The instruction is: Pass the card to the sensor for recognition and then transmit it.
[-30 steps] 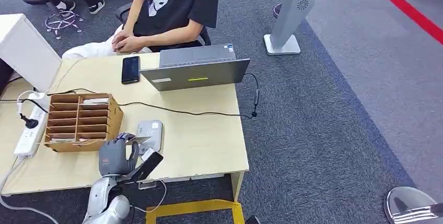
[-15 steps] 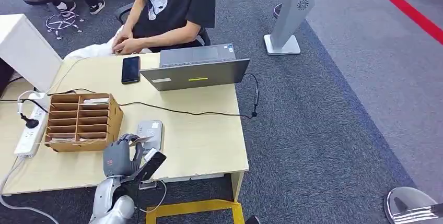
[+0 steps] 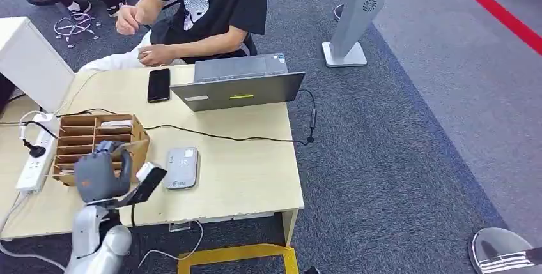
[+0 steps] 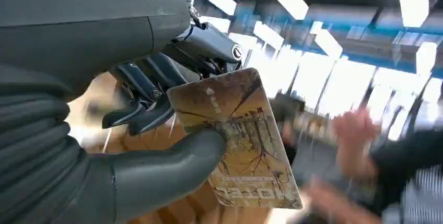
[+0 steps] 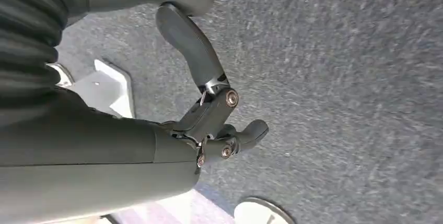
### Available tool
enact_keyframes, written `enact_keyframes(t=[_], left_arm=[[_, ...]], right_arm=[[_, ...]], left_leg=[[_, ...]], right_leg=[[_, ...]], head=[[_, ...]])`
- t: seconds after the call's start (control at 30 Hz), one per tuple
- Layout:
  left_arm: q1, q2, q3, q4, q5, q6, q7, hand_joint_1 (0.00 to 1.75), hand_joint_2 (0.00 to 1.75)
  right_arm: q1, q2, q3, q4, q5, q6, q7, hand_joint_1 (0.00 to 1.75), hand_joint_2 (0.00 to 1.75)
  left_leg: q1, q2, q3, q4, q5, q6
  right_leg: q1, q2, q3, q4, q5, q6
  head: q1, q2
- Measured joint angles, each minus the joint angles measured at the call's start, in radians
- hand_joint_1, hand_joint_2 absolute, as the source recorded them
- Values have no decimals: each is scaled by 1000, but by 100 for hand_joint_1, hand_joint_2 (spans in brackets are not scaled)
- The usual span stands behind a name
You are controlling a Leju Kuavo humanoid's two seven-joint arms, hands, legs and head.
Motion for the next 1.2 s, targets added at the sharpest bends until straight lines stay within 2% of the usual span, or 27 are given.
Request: enact_keyframes(t=[0.13, 0.3, 0.43, 0.77, 1.03, 1.07, 1.1, 1.13, 1.2], left_arm=[[-42, 97, 3, -137, -81, -41, 49, 175, 175], [-100, 158, 4, -226, -122, -76, 78, 175, 175], [-154, 188, 4, -244, -148, -93, 96, 175, 175], [-222, 198, 4, -231, -165, -70, 101, 175, 175], [-252, 167, -1, -212, -166, -59, 91, 175, 175], [-253, 163, -2, -210, -163, -58, 91, 14, 175], [-254, 160, -3, -210, -159, -58, 91, 14, 175], [-254, 156, -4, -210, -156, -56, 91, 0, 175], [-255, 151, -4, -209, -152, -50, 91, 0, 175]], right_arm=[[7, 0, 0, 2, -3, 0, 3, 0, 175], [7, 0, 1, 5, 0, 0, 13, 0, 175], [7, 0, 2, 5, 1, 0, 13, 0, 175], [1, 0, 2, 5, -7, 1, 11, 0, 175], [-6, 0, 2, 5, -16, 2, 4, 0, 175], [-6, 0, 2, 5, -18, 2, 1, 0, 175], [-6, 0, 2, 5, -18, 2, 0, 0, 175], [-6, 0, 2, 5, -18, 2, -1, 0, 175], [-7, 0, 2, 5, -21, 2, -2, 0, 175]], left_leg=[[0, 0, 0, 0, 0, 0], [0, 0, 0, 0, 1, 0], [0, 0, 0, 0, 1, 0], [0, 0, 0, 0, 1, 0], [0, 3, 0, 0, 1, 0], [0, 4, 0, 0, 1, 0], [0, 5, 0, 0, 1, 0], [0, 6, 0, 0, 1, 0], [0, 6, 0, 0, 1, 0]], right_leg=[[0, 0, 0, 0, 0, 0], [0, 0, 0, 0, 1, -1], [0, 0, 0, 0, 1, 0], [0, 0, 0, 0, 1, 0], [0, 2, -1, 0, 2, -1], [0, 3, -1, 0, 2, -1], [0, 4, -2, 0, 3, -1], [0, 5, -2, 0, 3, -1], [0, 5, -2, 0, 3, -1]], head=[[-3, 0], [-2, 0], [-2, 0], [-2, 0], [-2, 0], [-2, 0], [-2, 0], [-2, 0], [-2, 0]])
